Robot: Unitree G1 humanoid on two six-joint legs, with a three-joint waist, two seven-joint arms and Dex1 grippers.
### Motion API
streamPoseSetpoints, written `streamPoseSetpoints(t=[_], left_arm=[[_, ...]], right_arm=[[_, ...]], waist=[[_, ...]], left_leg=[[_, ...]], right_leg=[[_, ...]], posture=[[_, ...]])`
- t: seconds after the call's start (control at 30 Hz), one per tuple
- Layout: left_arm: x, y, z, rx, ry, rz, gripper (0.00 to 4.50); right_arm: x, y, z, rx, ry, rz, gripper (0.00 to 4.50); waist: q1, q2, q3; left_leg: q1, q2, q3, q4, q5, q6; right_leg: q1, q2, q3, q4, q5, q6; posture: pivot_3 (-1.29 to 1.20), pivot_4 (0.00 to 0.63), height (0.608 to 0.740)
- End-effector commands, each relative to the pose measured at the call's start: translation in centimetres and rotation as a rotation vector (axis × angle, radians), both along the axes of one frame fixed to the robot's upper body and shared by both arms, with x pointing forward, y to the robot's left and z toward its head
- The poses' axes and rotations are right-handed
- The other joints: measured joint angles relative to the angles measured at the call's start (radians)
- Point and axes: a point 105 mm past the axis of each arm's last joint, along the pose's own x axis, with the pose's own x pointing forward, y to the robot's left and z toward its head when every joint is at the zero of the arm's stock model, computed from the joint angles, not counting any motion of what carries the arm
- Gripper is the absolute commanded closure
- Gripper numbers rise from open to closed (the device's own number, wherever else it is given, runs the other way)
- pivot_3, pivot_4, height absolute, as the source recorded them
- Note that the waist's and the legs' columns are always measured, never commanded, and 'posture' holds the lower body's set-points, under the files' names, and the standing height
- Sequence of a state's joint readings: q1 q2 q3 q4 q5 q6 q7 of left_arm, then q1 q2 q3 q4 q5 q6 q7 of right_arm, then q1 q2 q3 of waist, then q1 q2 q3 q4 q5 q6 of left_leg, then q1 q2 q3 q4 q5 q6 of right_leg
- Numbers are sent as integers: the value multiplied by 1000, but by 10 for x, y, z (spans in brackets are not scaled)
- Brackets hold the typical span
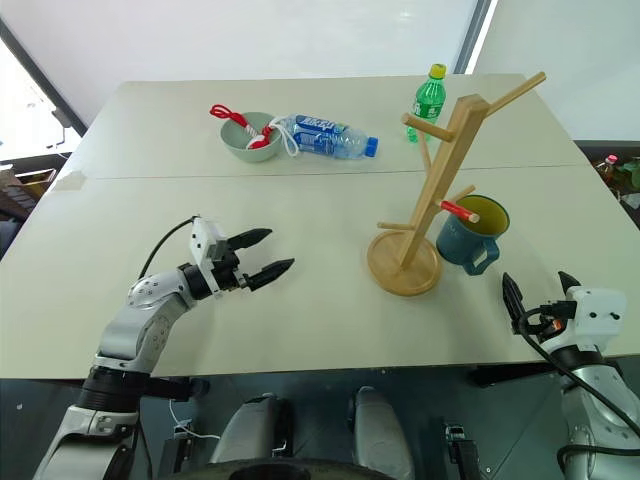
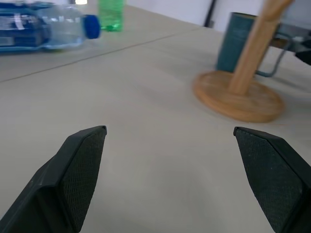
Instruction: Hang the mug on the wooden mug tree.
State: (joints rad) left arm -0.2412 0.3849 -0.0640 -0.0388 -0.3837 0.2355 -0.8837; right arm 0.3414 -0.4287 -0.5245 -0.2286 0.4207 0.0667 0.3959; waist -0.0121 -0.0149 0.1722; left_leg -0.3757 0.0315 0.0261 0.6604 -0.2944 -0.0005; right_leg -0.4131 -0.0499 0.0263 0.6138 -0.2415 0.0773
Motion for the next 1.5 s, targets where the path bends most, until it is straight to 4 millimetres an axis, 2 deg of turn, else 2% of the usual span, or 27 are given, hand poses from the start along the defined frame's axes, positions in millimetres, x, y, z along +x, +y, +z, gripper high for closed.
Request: streamPoseSetpoints(t=[0.03, 0.17, 0.33, 0.4, 0.47, 0.67, 0.77, 0.87, 1.07, 1.3, 1.43, 1.5], left_arm=[[-17, -21, 11, 2, -38, -158, 0], [-23, -36, 14, -9, -47, -220, 0], [-38, -55, 21, -37, -52, -324, 0], [-43, -60, 22, -40, -49, -356, 0], [-47, -64, 22, -38, -45, -386, 0], [-59, -68, 22, -17, -38, -444, 0], [-60, -69, 22, -16, -41, -442, 0], [-60, -69, 23, -16, -43, -439, 0], [-60, -69, 23, -21, -36, -433, 0], [-60, -71, 24, -24, -36, -444, 0], [-60, -71, 24, -24, -37, -447, 0], [-61, -72, 24, -24, -37, -448, 0]], right_arm=[[-10, 14, 6, -3, -2, 57, 19], [-16, 26, -1, 19, 30, 115, 19], [-10, 49, -4, 57, 53, 234, 2453], [-3, 55, -5, 55, 48, 256, 3663], [6, 61, -5, 51, 36, 272, 4466], [27, 59, -10, 14, 26, 223, 4466], [31, 56, -13, 6, 27, 212, 4466], [32, 50, -15, 10, 24, 182, 4466], [34, 18, -11, 3, -25, 15, 4466], [32, 6, -8, -15, -48, -80, 4466], [26, 9, -9, 10, -39, -56, 4466], [22, 10, -10, 17, -36, -51, 3946]], waist=[[0, 0, 0], [1, 0, 0], [-2, 0, 0], [-1, 0, 0], [-2, 0, 0], [2, 0, 0], [2, 0, 0], [1, 0, 0], [2, 0, 0], [0, 1, 0], [1, 1, 0], [2, 1, -1]], left_leg=[[0, 0, 0, 0, 0, 0], [0, 0, 0, 0, 0, 0], [0, 0, 0, 0, 0, 0], [0, 0, 0, 0, 0, 0], [0, 0, 0, 0, 0, 0], [-2, 0, -1, 0, 0, 0], [-5, -1, 0, 0, 0, 0], [-10, -1, -1, 1, 0, 0], [-11, -2, -1, 3, 0, 0], [-11, -2, -1, 3, 0, 0], [-11, -3, -1, 3, 0, 0], [-11, -3, -1, 3, 0, 0]], right_leg=[[0, 0, 0, 0, 0, 0], [0, 0, 0, 0, 0, 0], [-1, 0, 0, -1, 0, 0], [-1, 1, 0, 0, 0, 0], [-1, 3, 0, 0, 0, 0], [-2, 3, 0, -1, 0, 0], [-4, 3, 0, -1, 0, 0], [-8, 4, 0, 0, 0, 0], [-10, 4, 0, 1, 0, 0], [-10, 5, 0, 2, 0, 0], [-10, 5, 0, 3, 0, 0], [-10, 5, 0, 3, 0, 1]], posture=[[0, 150, 740], [0, 150, 740], [0, 150, 740], [0, 150, 740], [0, 150, 740], [0, 150, 740], [0, 150, 740], [0, 150, 740], [0, 150, 740], [0, 150, 740], [0, 150, 740], [0, 150, 740]])
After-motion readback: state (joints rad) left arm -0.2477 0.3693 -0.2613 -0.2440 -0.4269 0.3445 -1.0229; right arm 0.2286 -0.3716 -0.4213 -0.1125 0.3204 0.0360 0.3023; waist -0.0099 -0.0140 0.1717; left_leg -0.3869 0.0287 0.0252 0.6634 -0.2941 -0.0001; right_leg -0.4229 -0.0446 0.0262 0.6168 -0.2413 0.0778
